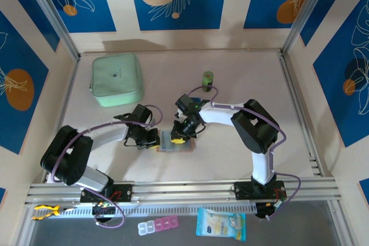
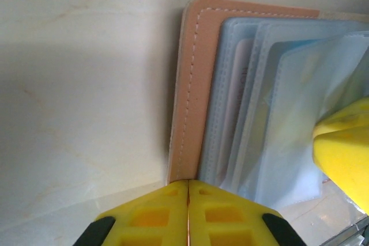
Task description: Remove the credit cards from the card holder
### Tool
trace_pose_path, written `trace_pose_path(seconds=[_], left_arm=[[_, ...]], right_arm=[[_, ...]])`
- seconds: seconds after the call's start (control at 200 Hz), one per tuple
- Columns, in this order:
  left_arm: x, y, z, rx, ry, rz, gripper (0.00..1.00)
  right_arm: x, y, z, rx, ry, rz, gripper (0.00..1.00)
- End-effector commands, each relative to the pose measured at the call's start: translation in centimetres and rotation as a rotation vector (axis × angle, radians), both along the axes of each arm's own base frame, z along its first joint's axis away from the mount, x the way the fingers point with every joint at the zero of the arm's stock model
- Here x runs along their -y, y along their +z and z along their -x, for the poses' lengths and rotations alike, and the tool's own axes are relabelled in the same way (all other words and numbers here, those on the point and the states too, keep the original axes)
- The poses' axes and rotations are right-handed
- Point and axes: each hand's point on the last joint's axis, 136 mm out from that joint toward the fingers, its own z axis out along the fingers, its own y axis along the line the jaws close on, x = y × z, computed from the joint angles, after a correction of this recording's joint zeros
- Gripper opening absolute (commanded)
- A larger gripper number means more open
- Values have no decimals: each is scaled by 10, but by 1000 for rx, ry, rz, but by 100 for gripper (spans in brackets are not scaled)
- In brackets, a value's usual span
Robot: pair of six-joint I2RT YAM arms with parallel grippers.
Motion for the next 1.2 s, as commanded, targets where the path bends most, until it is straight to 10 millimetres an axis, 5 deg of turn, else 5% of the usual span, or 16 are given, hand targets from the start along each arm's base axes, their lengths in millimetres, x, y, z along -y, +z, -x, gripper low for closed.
trace_pose_path(seconds=[0.0, 0.29, 0.555, 0.775, 1.196], left_arm=[[9, 25, -9, 47, 8, 46, 11], [27, 45, -19, 71, 20, 138, 18], [9, 47, -23, 107, 45, 24, 25], [24, 52, -27, 105, 33, 96, 32], [40, 29, -22, 35, 2, 152, 36]], right_arm=[[0, 7, 3, -10, 3, -57, 19], [2, 2, 2, -43, -22, -131, 18], [6, -2, 2, -57, -37, -145, 17], [6, -2, 2, -58, -33, -150, 16], [7, -4, 1, -69, -45, -181, 15]])
